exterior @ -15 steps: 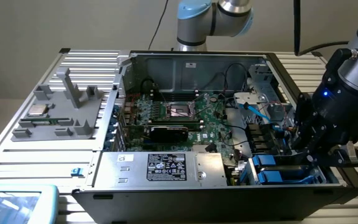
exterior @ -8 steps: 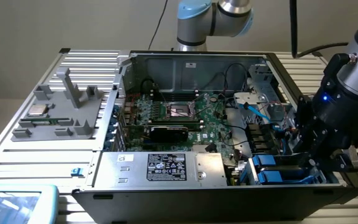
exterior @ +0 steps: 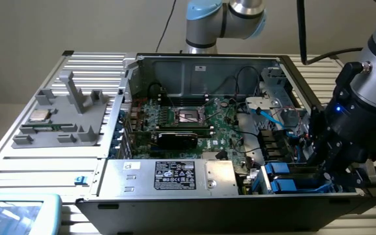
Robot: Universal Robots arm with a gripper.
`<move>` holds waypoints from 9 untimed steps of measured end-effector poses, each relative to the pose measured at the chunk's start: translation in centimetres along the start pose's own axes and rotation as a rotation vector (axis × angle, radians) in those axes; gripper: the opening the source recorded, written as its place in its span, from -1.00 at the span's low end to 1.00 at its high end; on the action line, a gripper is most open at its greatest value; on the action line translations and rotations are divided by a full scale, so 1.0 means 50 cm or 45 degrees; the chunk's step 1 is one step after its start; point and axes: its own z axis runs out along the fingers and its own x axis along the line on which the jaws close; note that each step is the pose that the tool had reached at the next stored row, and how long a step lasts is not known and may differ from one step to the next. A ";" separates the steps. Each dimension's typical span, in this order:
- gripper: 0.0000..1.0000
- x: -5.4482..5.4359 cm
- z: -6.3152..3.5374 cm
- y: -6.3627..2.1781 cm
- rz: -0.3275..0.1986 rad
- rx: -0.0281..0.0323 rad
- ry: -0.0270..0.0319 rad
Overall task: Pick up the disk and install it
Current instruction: 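Insert the first disk wire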
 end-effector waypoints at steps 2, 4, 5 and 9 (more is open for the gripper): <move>-0.33 0.000 0.000 -0.001 -0.010 -0.0130 0.0008; -0.33 0.000 0.000 -0.002 -0.021 -0.0275 0.0019; -0.33 0.000 0.000 -0.002 -0.026 -0.0354 0.0024; -0.33 0.000 -0.001 -0.006 -0.040 -0.0664 0.0034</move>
